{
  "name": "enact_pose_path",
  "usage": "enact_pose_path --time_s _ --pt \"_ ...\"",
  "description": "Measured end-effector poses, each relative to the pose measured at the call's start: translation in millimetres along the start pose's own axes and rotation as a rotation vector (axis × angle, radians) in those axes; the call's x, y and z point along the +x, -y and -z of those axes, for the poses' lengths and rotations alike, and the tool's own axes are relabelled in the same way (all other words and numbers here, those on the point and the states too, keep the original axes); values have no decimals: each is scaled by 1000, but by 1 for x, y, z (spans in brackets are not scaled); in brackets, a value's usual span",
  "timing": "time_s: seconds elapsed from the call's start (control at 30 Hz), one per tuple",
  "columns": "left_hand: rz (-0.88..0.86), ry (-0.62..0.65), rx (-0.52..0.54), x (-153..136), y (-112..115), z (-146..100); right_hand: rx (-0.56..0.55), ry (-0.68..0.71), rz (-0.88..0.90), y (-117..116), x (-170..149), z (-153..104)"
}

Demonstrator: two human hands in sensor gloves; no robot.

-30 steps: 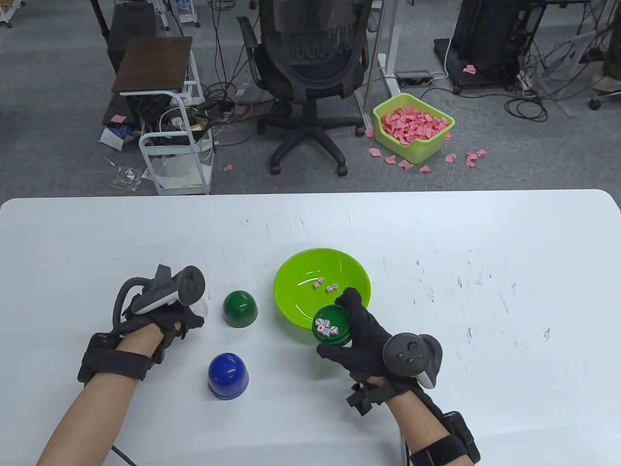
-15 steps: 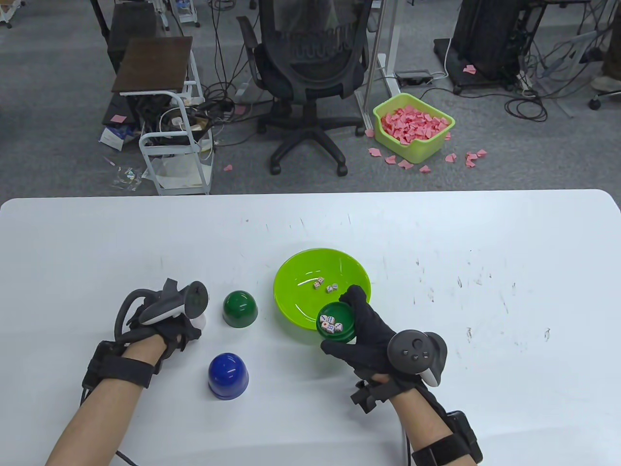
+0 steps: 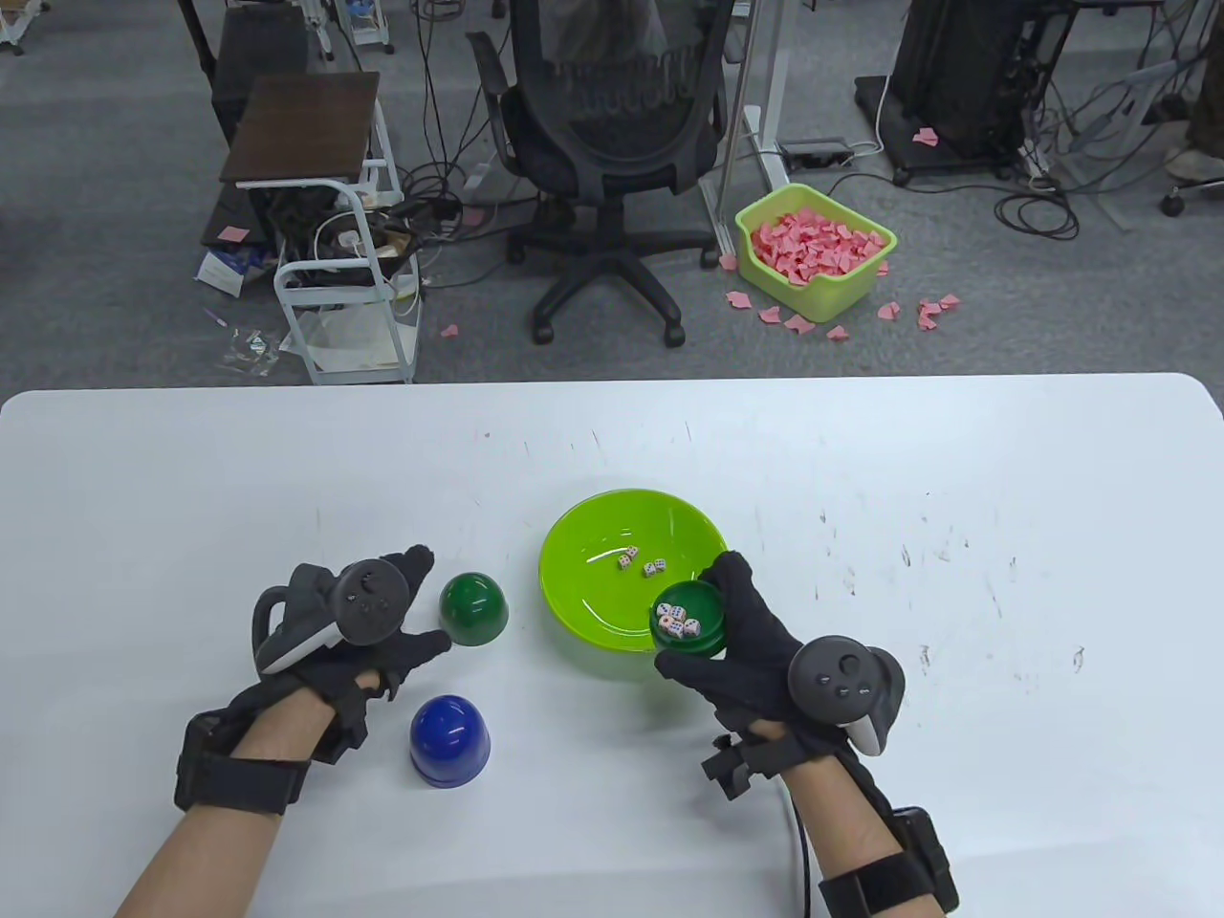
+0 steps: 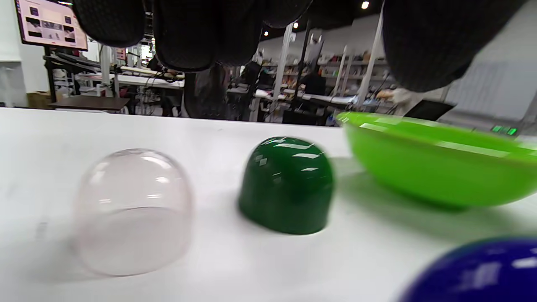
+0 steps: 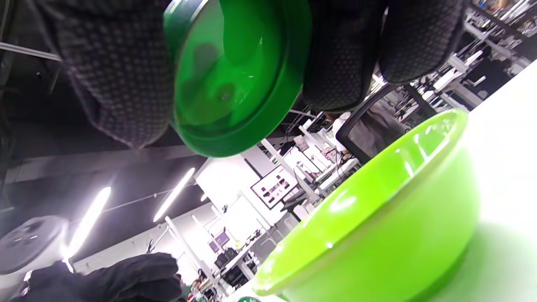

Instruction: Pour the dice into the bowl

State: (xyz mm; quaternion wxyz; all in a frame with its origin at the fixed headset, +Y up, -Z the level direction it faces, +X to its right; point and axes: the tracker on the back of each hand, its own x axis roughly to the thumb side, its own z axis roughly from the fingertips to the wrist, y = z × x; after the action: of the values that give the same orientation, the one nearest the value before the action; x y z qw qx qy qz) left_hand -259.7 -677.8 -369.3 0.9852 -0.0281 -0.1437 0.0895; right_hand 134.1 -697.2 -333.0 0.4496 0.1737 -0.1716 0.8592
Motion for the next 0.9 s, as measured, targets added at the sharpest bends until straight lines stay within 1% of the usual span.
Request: enact_pose_path --time_s 0.17,0.37,0.5,0.57,0.77,0.9 --pt "-136 56 57 18 2 -13 -23 -53 10 7 -5 4" --pt "-246 78 85 20 13 -21 5 -76 -52 4 -8 12" --pt "-316 102 122 17 25 -25 62 -76 -125 -5 -8 22" --pt "-332 113 122 16 27 -25 92 -69 -172 -9 -6 28" --pt "-368 118 163 12 22 -30 196 -42 -325 -25 1 52" --pt "-404 121 172 8 22 -32 253 -49 -386 -33 2 64"
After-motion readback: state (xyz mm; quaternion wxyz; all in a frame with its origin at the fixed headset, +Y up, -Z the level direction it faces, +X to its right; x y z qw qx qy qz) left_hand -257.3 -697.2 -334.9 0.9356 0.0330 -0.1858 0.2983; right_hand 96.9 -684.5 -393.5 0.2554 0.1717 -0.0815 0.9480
